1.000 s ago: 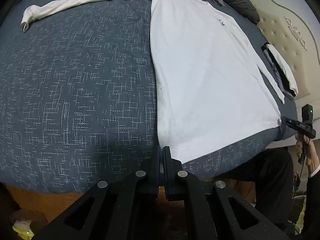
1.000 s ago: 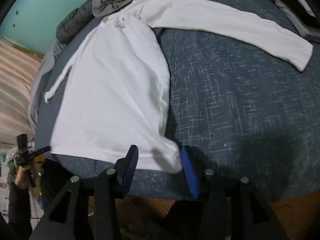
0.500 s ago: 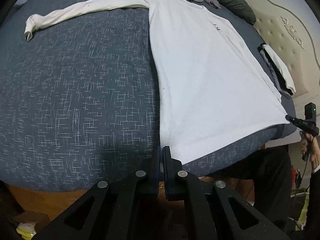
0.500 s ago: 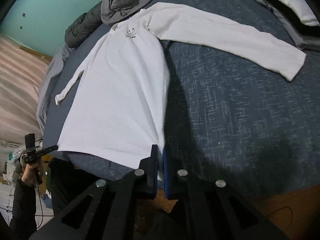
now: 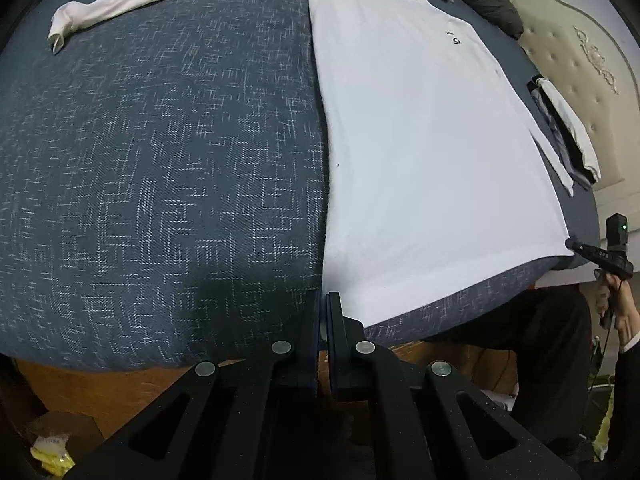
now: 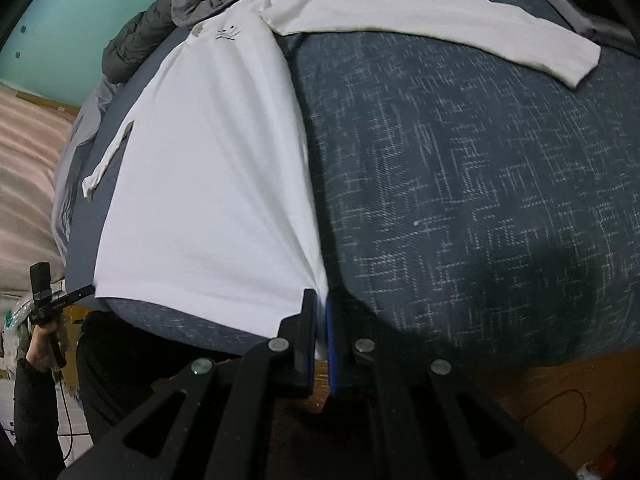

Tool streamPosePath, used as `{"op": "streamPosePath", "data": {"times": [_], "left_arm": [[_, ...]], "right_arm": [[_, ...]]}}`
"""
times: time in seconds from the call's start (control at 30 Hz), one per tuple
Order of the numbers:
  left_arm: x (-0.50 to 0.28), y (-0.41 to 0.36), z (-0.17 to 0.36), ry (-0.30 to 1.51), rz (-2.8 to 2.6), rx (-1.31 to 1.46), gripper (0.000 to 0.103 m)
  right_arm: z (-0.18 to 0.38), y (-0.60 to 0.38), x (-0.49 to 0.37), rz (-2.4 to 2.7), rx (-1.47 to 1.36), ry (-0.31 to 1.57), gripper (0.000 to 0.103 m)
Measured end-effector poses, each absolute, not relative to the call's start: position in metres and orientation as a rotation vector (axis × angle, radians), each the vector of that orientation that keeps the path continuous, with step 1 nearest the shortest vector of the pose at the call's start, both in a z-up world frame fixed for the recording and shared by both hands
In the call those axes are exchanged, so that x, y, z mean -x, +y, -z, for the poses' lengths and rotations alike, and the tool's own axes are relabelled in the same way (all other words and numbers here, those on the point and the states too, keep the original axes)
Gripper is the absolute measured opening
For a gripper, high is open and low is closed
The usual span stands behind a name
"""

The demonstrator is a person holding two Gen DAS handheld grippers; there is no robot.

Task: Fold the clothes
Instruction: 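Open both grippers to release the white shirt hem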

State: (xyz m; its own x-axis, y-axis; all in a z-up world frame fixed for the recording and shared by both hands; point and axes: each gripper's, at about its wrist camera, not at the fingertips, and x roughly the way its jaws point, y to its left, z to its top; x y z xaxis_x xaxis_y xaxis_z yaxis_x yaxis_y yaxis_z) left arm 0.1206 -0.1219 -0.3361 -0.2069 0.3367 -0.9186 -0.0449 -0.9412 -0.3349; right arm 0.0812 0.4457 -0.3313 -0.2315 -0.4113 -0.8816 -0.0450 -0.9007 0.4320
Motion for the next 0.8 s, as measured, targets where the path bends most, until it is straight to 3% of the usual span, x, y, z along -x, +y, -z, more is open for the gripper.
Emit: {"op": "streamPosePath", "data": {"times": [0.3,0.4,0.47,0.53,0.67,0.73,0.8], "left_arm": [[-0.117,-0.125,0.342,-0.392,-2.221,1.828,0.005],[-0.118,-0.136,0.329,-0.409,-2.262,1.819,0.008],[-0.118,-0.144,0.317,-0.392,-2.305,1.803,0.009],[-0.115,-0.152,0.304,-0.395,-2.346,1.783,0.011],[-0.100,-0.162,0.279,-0.443,-2.410,1.723,0.017],[-0.094,-0.161,0.266,-0.444,-2.432,1.688,0.018],[-0.084,-0.156,0.254,-0.437,-2.455,1.651,0.021]], "right_arm": [[0.330,0.445,-0.077,2.238,-1.742,-0.523,0.008],[0.318,0.446,-0.079,2.272,-1.751,-0.433,0.020],[0.308,0.452,-0.076,2.285,-1.724,-0.443,0.023],[0.295,0.460,-0.073,2.327,-1.687,-0.461,0.033],[0.271,0.473,-0.059,2.381,-1.607,-0.536,0.040],[0.259,0.476,-0.050,2.395,-1.566,-0.562,0.048],[0.249,0.474,-0.039,2.402,-1.532,-0.560,0.049]]}}
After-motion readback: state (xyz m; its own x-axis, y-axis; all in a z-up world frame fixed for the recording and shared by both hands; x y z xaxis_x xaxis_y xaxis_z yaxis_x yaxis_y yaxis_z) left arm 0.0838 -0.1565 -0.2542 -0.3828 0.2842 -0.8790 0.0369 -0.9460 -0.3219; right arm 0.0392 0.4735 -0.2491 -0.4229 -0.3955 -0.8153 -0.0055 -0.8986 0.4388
